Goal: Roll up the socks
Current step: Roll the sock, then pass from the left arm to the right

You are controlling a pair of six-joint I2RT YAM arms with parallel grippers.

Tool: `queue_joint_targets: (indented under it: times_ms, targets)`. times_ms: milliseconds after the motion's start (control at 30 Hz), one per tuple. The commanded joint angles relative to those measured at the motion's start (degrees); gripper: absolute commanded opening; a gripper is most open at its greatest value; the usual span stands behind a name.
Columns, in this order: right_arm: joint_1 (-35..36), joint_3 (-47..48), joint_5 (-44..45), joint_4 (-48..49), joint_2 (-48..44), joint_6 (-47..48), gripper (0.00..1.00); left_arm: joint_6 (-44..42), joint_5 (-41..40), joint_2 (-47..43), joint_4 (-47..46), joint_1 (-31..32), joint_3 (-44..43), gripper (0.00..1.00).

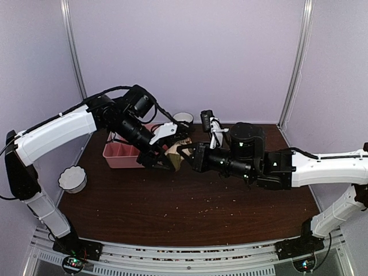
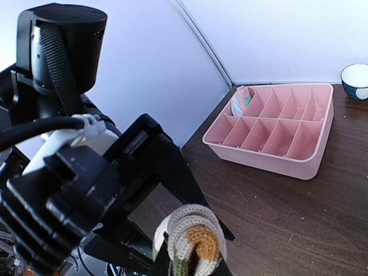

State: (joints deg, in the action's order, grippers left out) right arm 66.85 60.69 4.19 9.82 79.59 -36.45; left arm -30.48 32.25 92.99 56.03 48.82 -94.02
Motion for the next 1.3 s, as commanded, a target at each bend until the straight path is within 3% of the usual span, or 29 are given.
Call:
queue_joint_targets:
  times_ms: [0, 167, 233, 367, 500, 633, 667, 733, 767, 833, 1100, 1267]
  targets:
    - [0.12, 0.34, 0.51, 4.54, 1.99, -4.86, 0.0, 0.01, -8.54, -2.69, -6.51, 1.96, 2.8, 0.49]
    - [0.9, 0.9, 2.04, 3.8, 3.29, -5.91, 0.0, 1.33, -14.22, -3.2, -9.56, 1.98, 3.37, 0.47]
    - [1.03, 1.16, 1.76, 4.14, 4.01, -5.99, 0.0, 1.65, -15.48, -3.16, -10.38, 1.98, 3.32, 0.42]
    - [1.35, 1.31, 1.27, 4.11, 4.48, -5.73, 0.0, 1.91, -20.86, -3.53, -12.73, 1.98, 4.47, 0.0]
    - [1.29, 0.68, 0.85, 5.28, 3.99, -6.24, 0.0, 1.05, -27.89, -4.51, -15.77, 1.98, 6.54, 0.0]
    - [0.99, 1.19, -0.54, 5.11, 4.89, -7.09, 0.0, 0.12, -28.74, -5.0, -15.79, 1.98, 6.32, 0.0]
    - [0.81, 1.37, -1.1, 4.89, 5.07, -7.35, 0.08, -0.18, -28.36, -5.1, -15.48, 1.98, 6.16, 0.0]
    - [0.42, 1.49, -1.81, 3.86, 5.29, -8.53, 0.4, -1.96, -26.83, -5.42, -14.66, 1.98, 6.19, 0.0]
    - [-0.08, 1.37, -2.37, 3.4, 5.26, -9.39, 0.5, -3.2, -25.87, -5.7, -14.18, 1.98, 6.53, 0.0]
    - [-1.34, 0.23, -4.81, 4.52, 4.66, -11.49, 0.59, -5.7, -25.32, -6.37, -13.81, 1.98, 7.55, 0.0]
    - [-6.71, -3.54, -24.71, 12.94, 3.09, -18.74, 0.6, -16.76, -28.36, -8.26, -10.09, 2.07, 9.15, 0.0]
    - [-7.4, -3.91, -31.39, 15.68, 3.04, -20.29, 0.61, -22.93, -29.61, -9.4, -5.72, 2.66, 7.72, 0.0]
